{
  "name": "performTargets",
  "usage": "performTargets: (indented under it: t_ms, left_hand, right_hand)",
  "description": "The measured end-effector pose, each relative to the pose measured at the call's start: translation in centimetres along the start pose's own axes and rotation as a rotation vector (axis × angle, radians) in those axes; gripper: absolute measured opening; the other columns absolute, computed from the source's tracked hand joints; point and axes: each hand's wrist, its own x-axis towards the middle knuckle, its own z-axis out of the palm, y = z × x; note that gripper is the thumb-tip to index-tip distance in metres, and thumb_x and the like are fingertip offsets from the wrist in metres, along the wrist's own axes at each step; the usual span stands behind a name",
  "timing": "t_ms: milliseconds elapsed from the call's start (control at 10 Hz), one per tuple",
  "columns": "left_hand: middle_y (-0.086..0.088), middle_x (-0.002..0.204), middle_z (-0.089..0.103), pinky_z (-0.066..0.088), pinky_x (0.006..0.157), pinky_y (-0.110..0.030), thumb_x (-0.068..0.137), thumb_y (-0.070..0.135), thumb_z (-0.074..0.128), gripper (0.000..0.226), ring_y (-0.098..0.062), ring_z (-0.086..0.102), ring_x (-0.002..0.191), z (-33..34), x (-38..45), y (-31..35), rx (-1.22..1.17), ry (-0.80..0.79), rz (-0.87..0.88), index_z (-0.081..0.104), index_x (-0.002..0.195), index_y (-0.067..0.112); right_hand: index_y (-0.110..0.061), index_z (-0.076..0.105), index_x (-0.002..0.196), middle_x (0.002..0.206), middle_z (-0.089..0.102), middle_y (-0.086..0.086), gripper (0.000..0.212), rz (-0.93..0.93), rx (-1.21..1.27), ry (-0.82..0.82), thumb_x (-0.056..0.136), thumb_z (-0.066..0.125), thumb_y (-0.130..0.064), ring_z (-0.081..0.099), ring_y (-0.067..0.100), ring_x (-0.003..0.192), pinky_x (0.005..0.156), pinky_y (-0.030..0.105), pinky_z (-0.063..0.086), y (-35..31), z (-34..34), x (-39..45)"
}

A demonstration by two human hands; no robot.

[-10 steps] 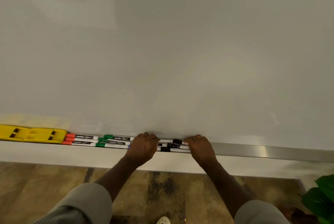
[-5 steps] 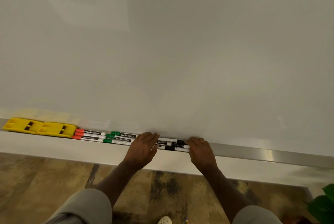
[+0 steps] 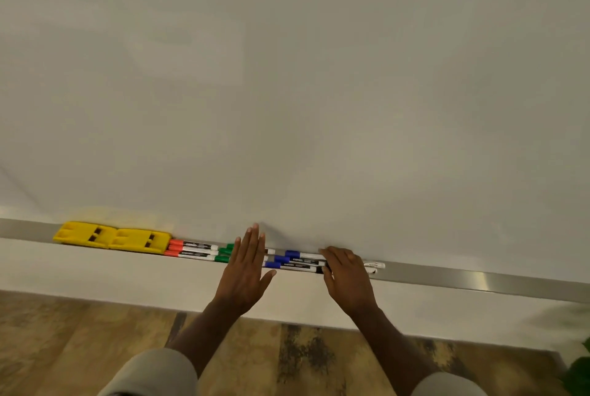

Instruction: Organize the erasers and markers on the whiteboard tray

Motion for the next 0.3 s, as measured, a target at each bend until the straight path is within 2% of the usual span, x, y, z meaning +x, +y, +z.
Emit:
performTargets:
  t_ms: [100,200,300]
  left_hand:
    - [-0.018,0.163,-0.005,0.005,0.120,-0.048,0.098,0.055,0.022,0.078,-0.032,-0.003,0.151,-1.4,-1.3,-1.3,-0.015,0.021,0.025,0.004,0.154,0.004]
    - [-0.020,0.163,-0.003,0.007,0.120,-0.049,0.098,0.054,0.024,0.077,-0.033,-0.002,0.151,-2.6,-2.5,-3.4,-0.028,0.077,0.039,0.005,0.153,0.003]
    - [-0.021,0.162,-0.002,0.008,0.121,-0.050,0.098,0.050,0.025,0.076,-0.034,-0.001,0.151,-3.9,-3.6,-5.0,-0.045,0.075,0.046,0.007,0.153,0.001]
  right_hand:
    - [-0.023,0.052,0.133,0.131,0.059,-0.002,0.041,0.028,-0.015,-0.024,0.093,0.055,-0.028,0.054,0.021,0.120,0.104,0.037,0.043,-2.7,-1.1,-0.6]
    - [-0.024,0.047,0.138,0.137,0.056,-0.003,0.048,0.050,-0.004,0.019,0.092,0.057,-0.030,0.051,0.020,0.125,0.108,0.037,0.039,-5.5,-1.7,-1.7]
    - [-0.022,0.038,0.145,0.146,0.049,0.001,0.054,0.073,-0.036,0.021,0.094,0.054,-0.033,0.044,0.024,0.134,0.114,0.037,0.030,-8.3,-2.3,-2.3]
